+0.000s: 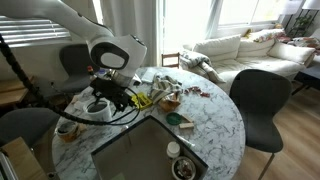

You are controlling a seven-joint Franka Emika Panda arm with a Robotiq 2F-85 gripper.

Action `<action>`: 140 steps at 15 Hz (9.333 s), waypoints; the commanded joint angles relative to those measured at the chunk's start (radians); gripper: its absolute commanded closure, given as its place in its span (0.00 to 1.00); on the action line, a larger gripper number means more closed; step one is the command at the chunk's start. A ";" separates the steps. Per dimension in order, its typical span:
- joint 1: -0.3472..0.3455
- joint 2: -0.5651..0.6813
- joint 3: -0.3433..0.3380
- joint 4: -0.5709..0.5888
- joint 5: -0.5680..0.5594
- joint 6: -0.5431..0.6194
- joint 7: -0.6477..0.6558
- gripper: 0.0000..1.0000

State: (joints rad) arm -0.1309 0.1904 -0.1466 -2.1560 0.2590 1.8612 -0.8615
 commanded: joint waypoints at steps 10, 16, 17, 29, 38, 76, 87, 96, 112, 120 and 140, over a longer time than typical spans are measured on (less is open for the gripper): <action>-0.038 -0.010 0.038 -0.059 0.073 0.160 -0.002 0.02; -0.040 -0.013 0.040 -0.067 0.078 0.185 0.001 0.51; -0.040 -0.016 0.041 -0.072 0.081 0.197 -0.002 0.59; 0.020 -0.121 0.069 -0.076 -0.032 0.240 0.195 0.99; 0.155 -0.077 0.162 0.064 -0.531 0.152 0.679 0.99; 0.422 0.379 0.280 0.381 -1.248 -0.368 0.919 0.96; 0.443 0.432 0.318 0.305 -1.363 -0.417 0.748 0.99; 0.481 0.510 0.343 0.347 -1.412 -0.531 0.724 0.99; 0.462 0.498 0.335 0.333 -1.447 -0.659 1.041 0.99; 0.423 0.416 0.338 0.286 -1.439 -0.568 1.224 0.99; 0.472 0.476 0.331 0.292 -1.541 -0.683 1.105 0.99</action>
State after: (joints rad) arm 0.3257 0.6497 0.1914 -1.8601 -1.2462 1.2415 0.2968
